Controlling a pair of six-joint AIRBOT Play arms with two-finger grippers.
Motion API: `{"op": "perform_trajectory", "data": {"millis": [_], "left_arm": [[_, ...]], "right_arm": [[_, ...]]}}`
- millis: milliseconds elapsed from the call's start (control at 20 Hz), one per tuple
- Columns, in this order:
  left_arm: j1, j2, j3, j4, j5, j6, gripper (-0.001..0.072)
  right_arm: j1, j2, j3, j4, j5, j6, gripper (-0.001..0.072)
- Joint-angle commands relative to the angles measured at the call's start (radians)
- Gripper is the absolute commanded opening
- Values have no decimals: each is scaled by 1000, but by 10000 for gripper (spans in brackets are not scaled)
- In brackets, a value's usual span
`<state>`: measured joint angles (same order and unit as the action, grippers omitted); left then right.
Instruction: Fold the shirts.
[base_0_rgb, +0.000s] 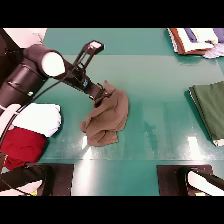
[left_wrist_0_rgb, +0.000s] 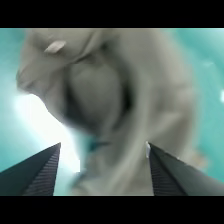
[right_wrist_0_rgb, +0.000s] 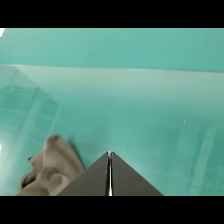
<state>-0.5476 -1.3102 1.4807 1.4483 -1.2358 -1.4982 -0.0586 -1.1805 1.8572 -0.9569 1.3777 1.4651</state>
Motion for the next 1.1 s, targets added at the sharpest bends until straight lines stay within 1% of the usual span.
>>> {"op": "perform_trajectory", "data": {"millis": [0, 200, 300, 400, 550, 650, 800, 1000, 1050], "left_arm": [[64, -23, -36, 66, 71, 13, 615], [253, -85, -61, -180, 131, 26, 615], [320, -162, -63, -349, 152, 89, 615], [351, -248, -63, -481, 175, 173, 615], [349, -359, -63, -528, 220, 254, 615], [349, -404, -63, -561, 234, 300, 615], [343, -438, -63, -572, 260, 327, 614], [315, -446, -63, -566, 337, 327, 611], [314, -446, -62, -566, 343, 327, 417]], "right_arm": [[0, 1, 1, -7, 31, 0, 16], [0, -3, 0, -12, 66, 0, 17], [0, -9, 0, -12, 91, 0, 16], [0, -25, 0, -12, 127, 0, 16], [1, -60, 0, -11, 185, 0, 16], [1, -84, 0, -12, 198, 0, 16], [3, -119, -1, -11, 198, 1, 16], [50, -159, -2, -12, 196, 1, 16], [70, -172, -2, -13, 197, 1, 16]]}}
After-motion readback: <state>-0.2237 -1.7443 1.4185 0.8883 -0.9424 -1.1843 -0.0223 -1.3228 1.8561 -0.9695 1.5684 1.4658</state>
